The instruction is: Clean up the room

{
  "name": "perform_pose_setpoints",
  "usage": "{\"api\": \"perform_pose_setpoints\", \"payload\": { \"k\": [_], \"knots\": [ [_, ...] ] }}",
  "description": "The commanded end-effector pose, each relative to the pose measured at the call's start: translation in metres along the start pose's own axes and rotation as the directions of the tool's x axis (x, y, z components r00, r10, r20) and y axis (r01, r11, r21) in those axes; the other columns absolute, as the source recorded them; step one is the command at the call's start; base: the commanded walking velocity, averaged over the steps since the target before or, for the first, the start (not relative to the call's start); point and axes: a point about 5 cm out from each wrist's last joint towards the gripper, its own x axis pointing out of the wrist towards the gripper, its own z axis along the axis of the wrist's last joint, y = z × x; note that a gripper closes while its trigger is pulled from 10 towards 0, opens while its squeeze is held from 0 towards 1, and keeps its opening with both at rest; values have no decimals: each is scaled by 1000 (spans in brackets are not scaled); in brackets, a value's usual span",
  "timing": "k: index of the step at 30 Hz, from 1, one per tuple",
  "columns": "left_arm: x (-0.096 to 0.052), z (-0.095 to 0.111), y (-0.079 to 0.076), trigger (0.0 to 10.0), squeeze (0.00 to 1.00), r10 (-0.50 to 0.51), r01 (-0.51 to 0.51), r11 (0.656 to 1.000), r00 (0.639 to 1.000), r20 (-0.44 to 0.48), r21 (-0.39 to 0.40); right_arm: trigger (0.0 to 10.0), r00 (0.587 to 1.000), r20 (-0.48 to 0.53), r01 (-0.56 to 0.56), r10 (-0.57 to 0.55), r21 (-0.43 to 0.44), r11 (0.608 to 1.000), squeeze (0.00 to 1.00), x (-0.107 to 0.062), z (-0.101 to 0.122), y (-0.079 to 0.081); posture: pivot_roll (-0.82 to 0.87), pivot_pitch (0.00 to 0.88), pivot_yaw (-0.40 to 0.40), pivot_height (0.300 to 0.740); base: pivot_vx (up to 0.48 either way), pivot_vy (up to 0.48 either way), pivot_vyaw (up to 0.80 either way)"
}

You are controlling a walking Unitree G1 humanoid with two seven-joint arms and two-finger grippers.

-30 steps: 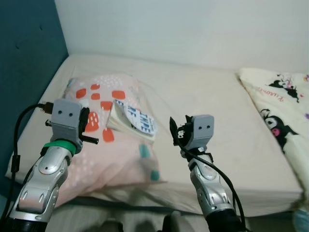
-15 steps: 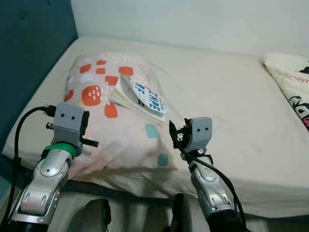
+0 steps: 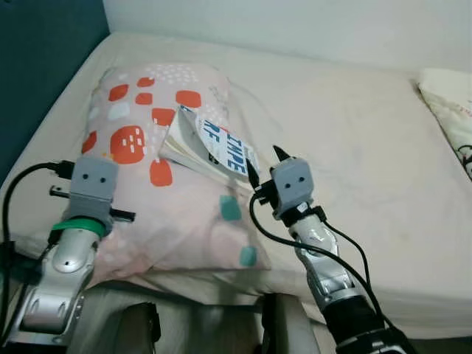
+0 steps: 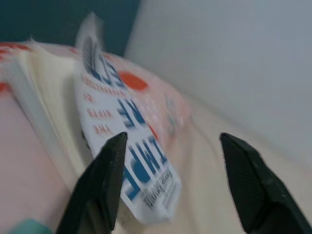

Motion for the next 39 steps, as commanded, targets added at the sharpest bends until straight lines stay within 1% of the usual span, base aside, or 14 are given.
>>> {"api": "perform_pose_setpoints", "payload": {
  "k": [1, 4, 7, 9, 12, 15, 16, 17, 22, 25, 29, 32, 37, 39],
  "knots": [
    [-2, -1, 14, 10000, 0, 66, -66, 998, 998, -5, 24, 10000, 994, 46, -97, 99, -40, 994, 1000, 1, 8, 11, 127, 146, -35, 546, 0, 0, 0],
    [-2, -2, 23, 10000, 0, 122, -122, 992, 992, -14, 28, 10000, 983, 54, -171, 174, -51, 984, 1000, 0, 8, 22, 127, 146, -35, 546, 0, 0, 0],
    [-2, -3, 32, 10000, 0, 210, -209, 977, 978, -21, 41, 10000, 967, 62, -243, 246, -52, 969, 1000, 7, 9, 46, 132, 154, -34, 546, 0, 0, 0],
    [-2, -3, 32, 10000, 0, 210, -209, 977, 978, -21, 41, 10000, 967, 62, -243, 246, -52, 969, 1000, 7, 9, 46, 132, 154, -34, 546, 0, 0, 0],
    [-2, -3, 35, 10000, 0, 246, -244, 969, 969, -29, 46, 10000, 968, 31, -243, 248, -104, 964, 961, 18, 7, 60, 138, 160, -38, 546, 0, 0, 0],
    [-2, -3, 35, 10000, 0, 246, -244, 969, 969, -34, 41, 10000, 974, -3, -224, 224, -94, 970, 957, 28, 5, 66, 142, 164, -41, 546, 0, 0, 0],
    [-3, -3, 34, 10000, 0, 245, -244, 969, 969, -34, 39, 10000, 977, -19, -214, 213, -97, 972, 835, 32, 5, 69, 148, 170, -45, 546, 0, 0, 0],
    [-4, -3, 34, 10000, 0, 243, -242, 969, 969, -36, 38, 10000, 979, -24, -206, 205, -89, 974, 0, 36, 6, 70, 150, 172, -47, 546, 0, 0, 0],
    [-6, -4, 32, 10000, 0, 247, -246, 969, 968, -45, 35, 10000, 974, -54, -226, 221, -106, 968, 0, 46, 7, 76, 158, 179, -54, 546, 0, 0, 0],
    [-7, -4, 31, 10000, 0, 253, -251, 967, 966, -51, 35, 10000, 956, -94, -286, 278, -89, 954, 0, 51, 5, 86, 164, 183, -62, 546, 0, 0, 0],
    [-8, -5, 31, 10000, 0, 257, -256, 966, 965, -54, 35, 10000, 951, -117, -298, 287, -81, 951, 0, 54, 4, 90, 169, 183, -68, 546, 0, 0, 0],
    [-9, -5, 31, 10000, 0, 263, -261, 965, 963, -57, 35, 10000, 922, -198, -350, 333, -61, 935, 0, 55, -4, 100, 173, 182, -73, 546, 0, 0, 0],
    [-10, -6, 32, 10000, 0, 267, -265, 964, 962, -60, 34, 10000, 920, -214, -350, 327, -75, 934, 0, 57, -4, 104, 175, 180, -76, 546, 0, 0, 0],
    [-10, -6, 31, 10000, 0, 268, -267, 963, 961, -62, 33, 10000, 942, -215, -282, 260, -79, 956, 0, 63, 0, 101, 181, 174, -78, 546, 0, 0, 0]
  ]
}}
